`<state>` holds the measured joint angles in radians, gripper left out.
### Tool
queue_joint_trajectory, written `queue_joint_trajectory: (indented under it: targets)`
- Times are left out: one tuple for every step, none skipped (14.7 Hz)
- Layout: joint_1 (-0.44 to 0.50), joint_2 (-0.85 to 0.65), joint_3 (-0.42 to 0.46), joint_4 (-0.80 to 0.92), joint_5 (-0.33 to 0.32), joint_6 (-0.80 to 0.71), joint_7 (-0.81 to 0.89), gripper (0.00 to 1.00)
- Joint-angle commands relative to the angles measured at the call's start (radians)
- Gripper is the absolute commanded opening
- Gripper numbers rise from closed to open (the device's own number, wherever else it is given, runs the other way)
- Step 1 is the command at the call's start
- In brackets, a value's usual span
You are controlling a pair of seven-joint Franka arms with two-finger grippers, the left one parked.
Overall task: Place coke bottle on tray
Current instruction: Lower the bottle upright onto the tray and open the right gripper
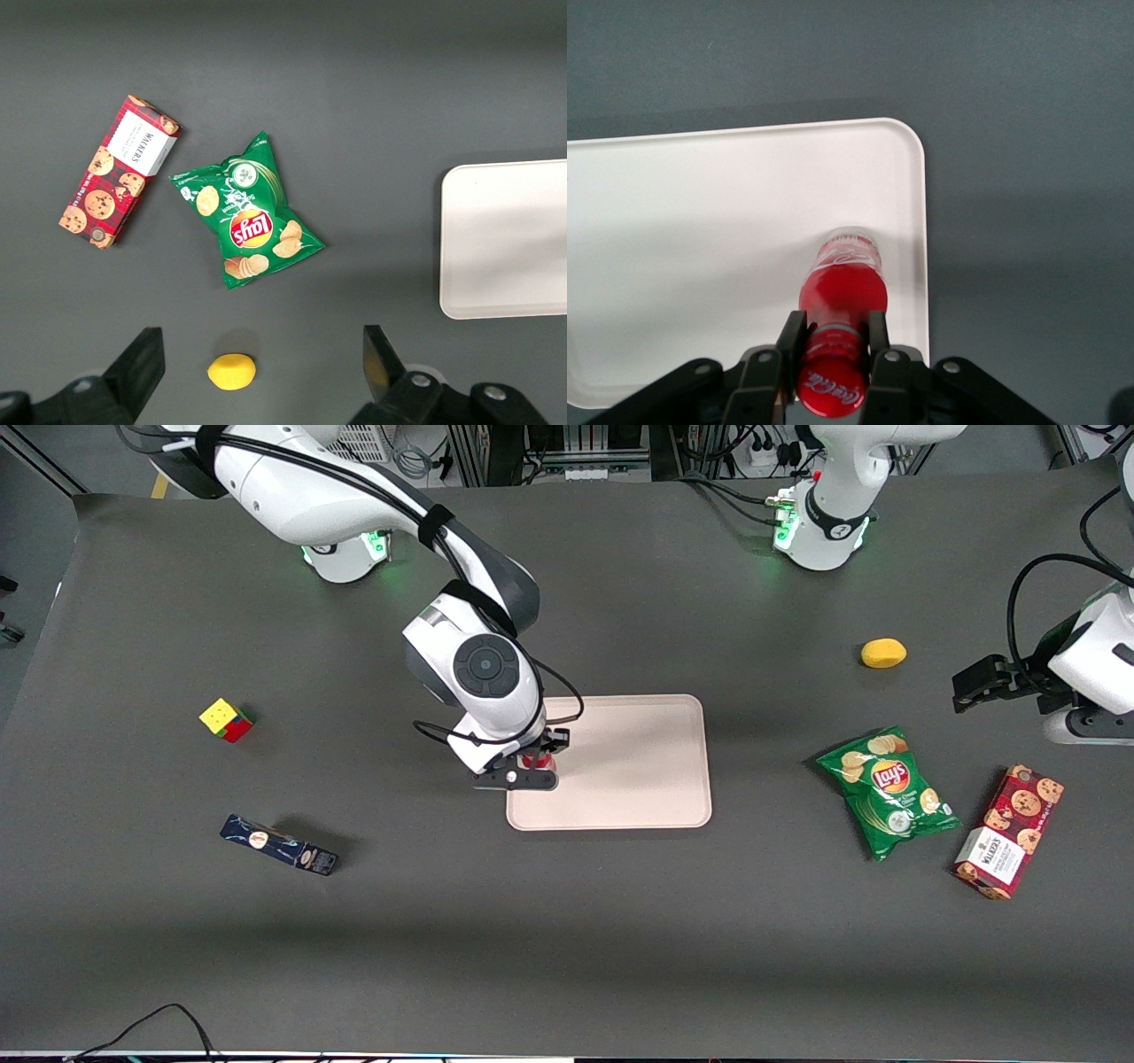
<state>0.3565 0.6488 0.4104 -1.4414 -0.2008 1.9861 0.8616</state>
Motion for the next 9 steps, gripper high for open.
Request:
queue_joint_trajectory:
  targets:
    - [-0.001,-0.008,0.004,-0.002,-0.026,0.011,0.033,0.86]
    - [-0.001,-0.009,0.002,-0.002,-0.026,0.011,0.033,1.00]
    - [-0.004,-0.008,0.002,-0.002,-0.025,0.011,0.033,1.00]
    - [-0.008,-0.011,0.004,-0.001,-0.023,0.010,0.033,1.00]
    - [-0.014,-0.023,0.004,-0.001,-0.017,0.008,0.033,1.00]
    - [-0.034,-0.044,0.004,0.001,-0.012,-0.001,0.034,1.00]
    - [-0.059,-0.079,0.007,-0.001,-0.006,-0.007,0.028,1.00]
    - [-0.079,-0.115,0.010,-0.002,0.024,-0.030,0.019,1.00]
    - [-0.109,-0.151,0.010,-0.005,0.049,-0.061,0.008,1.00]
